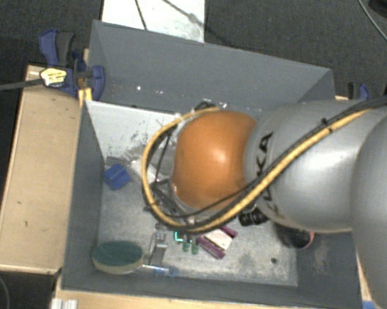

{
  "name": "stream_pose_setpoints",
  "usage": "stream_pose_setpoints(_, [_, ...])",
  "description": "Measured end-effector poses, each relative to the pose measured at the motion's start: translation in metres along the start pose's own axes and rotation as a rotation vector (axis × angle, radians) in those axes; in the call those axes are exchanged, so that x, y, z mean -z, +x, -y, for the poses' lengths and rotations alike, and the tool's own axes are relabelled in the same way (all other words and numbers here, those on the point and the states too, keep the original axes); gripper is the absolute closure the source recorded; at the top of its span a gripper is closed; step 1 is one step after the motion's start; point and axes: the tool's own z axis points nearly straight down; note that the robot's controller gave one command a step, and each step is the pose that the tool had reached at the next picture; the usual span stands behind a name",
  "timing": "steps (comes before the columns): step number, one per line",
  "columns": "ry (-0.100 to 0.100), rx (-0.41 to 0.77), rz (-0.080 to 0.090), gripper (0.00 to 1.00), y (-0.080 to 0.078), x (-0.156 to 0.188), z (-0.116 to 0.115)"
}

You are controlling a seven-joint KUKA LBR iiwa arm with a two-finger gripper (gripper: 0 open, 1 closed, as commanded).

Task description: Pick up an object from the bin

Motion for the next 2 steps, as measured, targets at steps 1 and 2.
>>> stream_pose_setpoints(1, [-0.001,0.273,0.018,0.0,0.0001,-0.0918,-0.0181])
stream_pose_setpoints(2, [0.0,0.265,0.014,1.0,0.0015,-0.0914,-0.0171])
